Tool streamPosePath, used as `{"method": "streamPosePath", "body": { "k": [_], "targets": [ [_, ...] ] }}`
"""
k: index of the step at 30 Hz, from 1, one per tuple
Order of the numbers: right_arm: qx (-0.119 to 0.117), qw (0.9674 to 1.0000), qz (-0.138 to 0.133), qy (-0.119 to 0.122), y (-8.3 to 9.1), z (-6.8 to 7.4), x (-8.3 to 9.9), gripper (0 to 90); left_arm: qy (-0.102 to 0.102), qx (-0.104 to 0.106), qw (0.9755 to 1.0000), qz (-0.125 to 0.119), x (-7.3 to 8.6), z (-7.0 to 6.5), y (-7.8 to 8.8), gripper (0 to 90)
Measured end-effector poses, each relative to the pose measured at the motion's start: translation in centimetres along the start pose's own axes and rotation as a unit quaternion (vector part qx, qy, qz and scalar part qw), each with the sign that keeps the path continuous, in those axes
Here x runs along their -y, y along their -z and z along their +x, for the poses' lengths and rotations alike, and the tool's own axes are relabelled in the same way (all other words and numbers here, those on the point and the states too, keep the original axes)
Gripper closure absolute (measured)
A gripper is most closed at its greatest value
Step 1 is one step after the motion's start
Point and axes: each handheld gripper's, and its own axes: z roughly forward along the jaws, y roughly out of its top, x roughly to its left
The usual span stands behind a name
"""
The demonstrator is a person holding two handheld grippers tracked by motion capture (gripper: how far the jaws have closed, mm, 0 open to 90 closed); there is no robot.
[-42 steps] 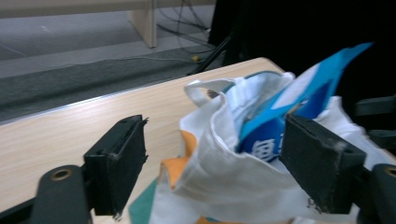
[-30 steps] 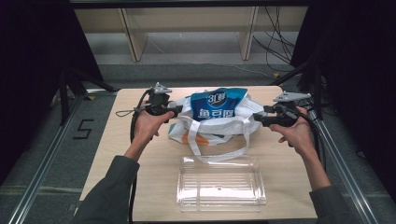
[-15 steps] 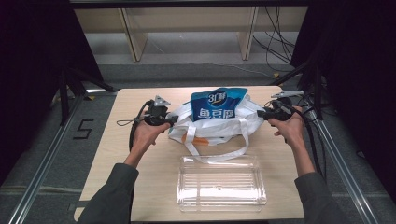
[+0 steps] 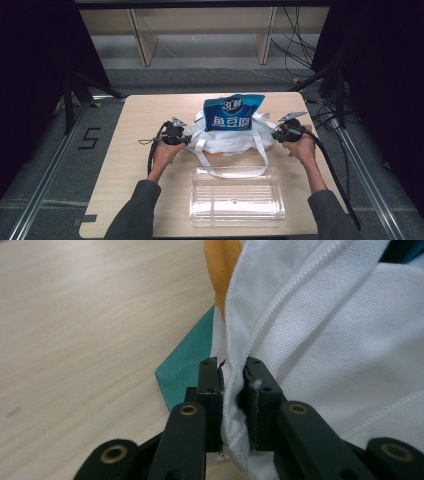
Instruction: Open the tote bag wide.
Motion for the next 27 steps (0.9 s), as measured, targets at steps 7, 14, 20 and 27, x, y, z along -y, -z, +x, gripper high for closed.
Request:
{"method": "streamPosePath", "body": {
  "k": [7,14,20,27],
  "targets": [
    [0.015,0.9998,0.006,0.014,0.7,0.2,-0.6,65.4,0.018,-0.015,0.9997,-0.004,-1.4,0.8,2.0,55.5],
    [-0.025,0.9951,-0.088,0.037,5.1,1.9,-3.1,52.8,-0.054,-0.018,0.9981,-0.022,-4.8,0.4,4.2,42.4],
    [-0.085,0.9904,-0.090,0.060,4.6,4.7,-3.7,50.8,-0.076,-0.007,0.9965,-0.033,-6.8,-0.8,4.3,41.5],
    [-0.113,0.9902,-0.059,0.055,2.0,5.0,-2.7,76.2,-0.061,0.016,0.9976,-0.030,-8.5,0.1,1.6,78.1]
  ]
}}
